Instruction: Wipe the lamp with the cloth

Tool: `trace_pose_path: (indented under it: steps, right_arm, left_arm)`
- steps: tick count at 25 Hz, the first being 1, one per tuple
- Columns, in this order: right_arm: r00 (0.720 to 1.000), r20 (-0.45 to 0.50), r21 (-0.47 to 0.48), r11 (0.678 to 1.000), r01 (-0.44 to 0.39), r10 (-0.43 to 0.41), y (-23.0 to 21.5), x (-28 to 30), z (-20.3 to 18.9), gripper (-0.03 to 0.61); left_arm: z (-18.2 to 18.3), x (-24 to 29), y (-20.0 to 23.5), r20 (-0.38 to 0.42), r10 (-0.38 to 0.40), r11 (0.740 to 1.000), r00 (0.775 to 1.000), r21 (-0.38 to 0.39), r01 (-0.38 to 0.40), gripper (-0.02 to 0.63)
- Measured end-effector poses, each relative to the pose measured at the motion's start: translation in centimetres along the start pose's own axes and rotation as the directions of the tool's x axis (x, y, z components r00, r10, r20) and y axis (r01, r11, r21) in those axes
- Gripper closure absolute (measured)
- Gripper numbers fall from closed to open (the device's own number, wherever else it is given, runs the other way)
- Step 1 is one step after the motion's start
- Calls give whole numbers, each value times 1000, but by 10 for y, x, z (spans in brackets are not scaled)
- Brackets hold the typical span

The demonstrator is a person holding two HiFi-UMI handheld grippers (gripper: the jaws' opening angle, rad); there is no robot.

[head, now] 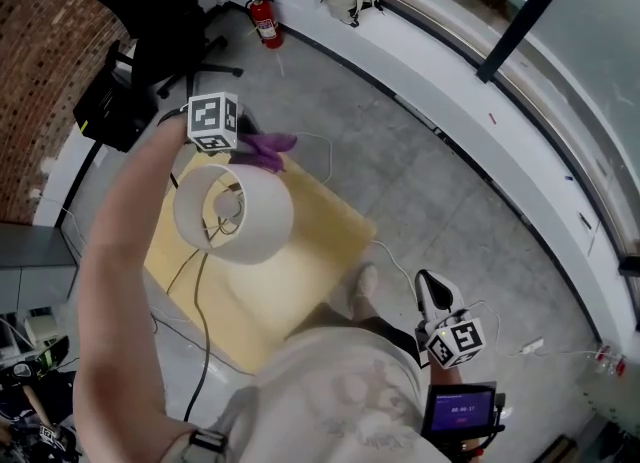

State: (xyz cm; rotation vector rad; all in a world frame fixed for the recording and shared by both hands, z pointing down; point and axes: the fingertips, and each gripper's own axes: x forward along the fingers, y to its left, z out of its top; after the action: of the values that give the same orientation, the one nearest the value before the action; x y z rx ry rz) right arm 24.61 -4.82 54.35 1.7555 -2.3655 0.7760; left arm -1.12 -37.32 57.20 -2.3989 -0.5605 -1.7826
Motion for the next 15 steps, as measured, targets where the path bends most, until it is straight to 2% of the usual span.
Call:
trace_pose_path:
  steps: [5, 10, 12, 15]
  right_arm:
    - [1000, 22, -5, 1000, -15, 15, -1, 1, 5, 565]
    - [998, 36, -16, 999, -49, 50, 12, 4, 6, 565]
    - [998, 46, -10, 999, -46, 46, 9, 3, 6, 565]
    - [998, 48, -1, 999, -39, 39, 6, 0, 3, 565]
  left_arm:
    - [46, -54, -19, 93, 20, 997, 996, 76, -27, 522]
    - [81, -112, -43, 110, 21, 984, 994, 173, -40, 520]
    - [91, -132, -53, 113, -1, 982, 994, 188, -20, 520]
    - [99, -148, -71, 109, -79, 982, 991, 182, 58, 520]
